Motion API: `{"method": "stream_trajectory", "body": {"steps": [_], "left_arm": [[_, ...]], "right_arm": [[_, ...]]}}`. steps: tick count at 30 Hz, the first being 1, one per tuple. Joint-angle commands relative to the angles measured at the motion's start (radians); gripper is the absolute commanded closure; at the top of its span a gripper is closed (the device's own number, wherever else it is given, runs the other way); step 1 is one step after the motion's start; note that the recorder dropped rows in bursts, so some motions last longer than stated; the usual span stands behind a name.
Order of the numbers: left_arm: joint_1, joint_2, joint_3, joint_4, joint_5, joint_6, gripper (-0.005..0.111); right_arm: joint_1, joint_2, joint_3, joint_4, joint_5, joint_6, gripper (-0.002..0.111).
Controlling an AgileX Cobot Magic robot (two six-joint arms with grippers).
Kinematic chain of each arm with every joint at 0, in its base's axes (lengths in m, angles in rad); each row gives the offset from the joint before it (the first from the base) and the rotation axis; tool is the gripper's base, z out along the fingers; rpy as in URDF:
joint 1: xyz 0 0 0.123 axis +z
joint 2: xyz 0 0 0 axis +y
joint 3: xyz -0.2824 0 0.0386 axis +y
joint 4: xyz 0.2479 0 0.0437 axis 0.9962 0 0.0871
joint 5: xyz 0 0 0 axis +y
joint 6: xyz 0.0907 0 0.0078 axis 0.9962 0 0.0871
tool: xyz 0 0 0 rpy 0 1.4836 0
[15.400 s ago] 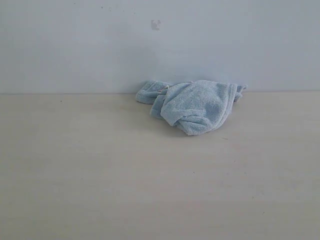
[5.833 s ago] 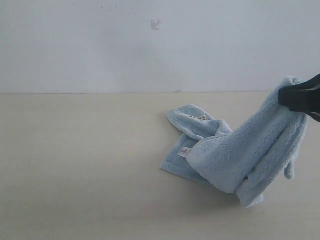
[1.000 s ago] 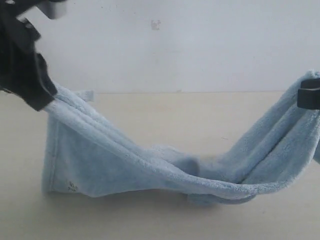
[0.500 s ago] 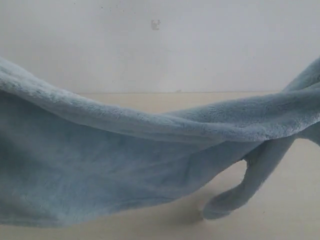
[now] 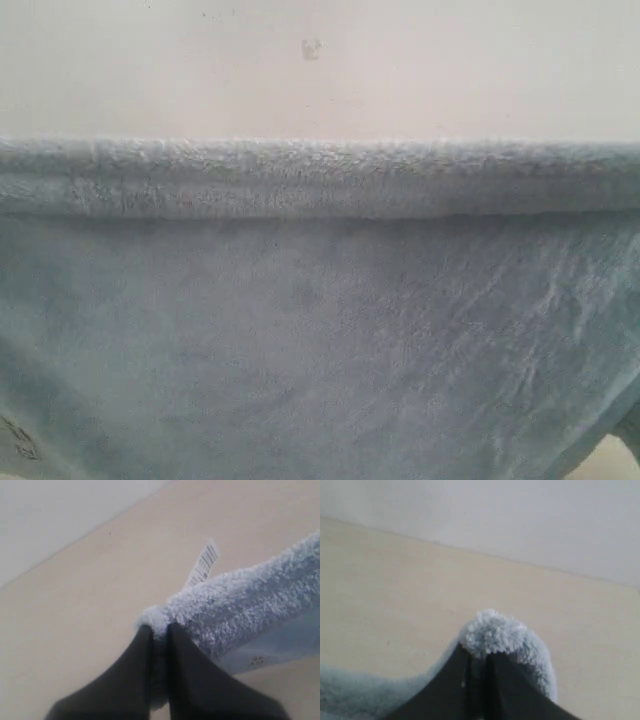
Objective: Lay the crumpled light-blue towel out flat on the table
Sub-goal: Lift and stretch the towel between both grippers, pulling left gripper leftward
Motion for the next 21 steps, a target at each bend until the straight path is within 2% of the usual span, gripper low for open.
{"method": "stream_trajectory", "body": {"steps": [1,4,13,21], "left_arm": [[0.002,0.015,0.134,0.041,-0.030,-0.076,0.103],[0.002,-0.003,0.182,-0.021,-0.056,-0.080,0.103],[0.002,-0.173,0.179,-0.073,-0.062,-0.107,0.103],[0.002,-0.350,0.179,-0.145,-0.003,-0.120,0.103]], "right_arm": [[0.001,0.119,-0.007,-0.026,-0.004,0.013,0.104],[0.001,0.113,-0.007,-0.013,-0.016,0.013,0.104],[0.001,-0.059,-0.007,0.019,0.042,0.009,0.104],[0.001,-0.195,-0.007,0.056,0.151,0.006,0.104]]}}
